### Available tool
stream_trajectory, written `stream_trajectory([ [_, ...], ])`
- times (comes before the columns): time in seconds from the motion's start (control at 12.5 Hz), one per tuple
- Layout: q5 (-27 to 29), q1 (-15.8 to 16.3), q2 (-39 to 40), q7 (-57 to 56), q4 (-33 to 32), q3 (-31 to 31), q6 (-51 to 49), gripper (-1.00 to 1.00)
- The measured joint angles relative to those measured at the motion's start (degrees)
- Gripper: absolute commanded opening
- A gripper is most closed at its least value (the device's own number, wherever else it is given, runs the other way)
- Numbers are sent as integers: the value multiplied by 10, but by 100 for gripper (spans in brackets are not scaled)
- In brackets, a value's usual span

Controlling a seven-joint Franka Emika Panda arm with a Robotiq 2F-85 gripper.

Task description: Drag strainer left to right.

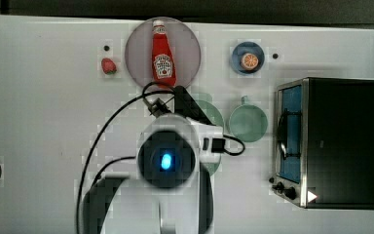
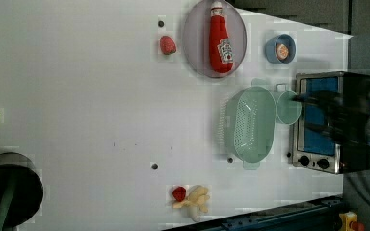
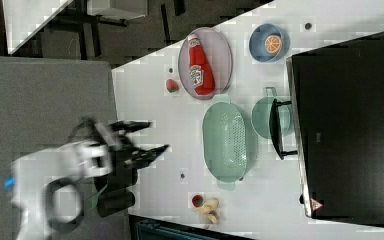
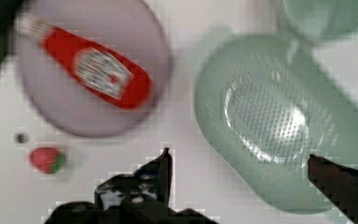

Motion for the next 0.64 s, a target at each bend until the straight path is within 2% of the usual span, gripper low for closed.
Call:
stream_trajectory([
  [0.32,-1,-10,-140,-41,40,-27,-182,100],
  [0.48,11,-6,-164,-45,54,-34,-254,100],
  [0.64,14,9,-156,-63,75,-47,-278,100],
])
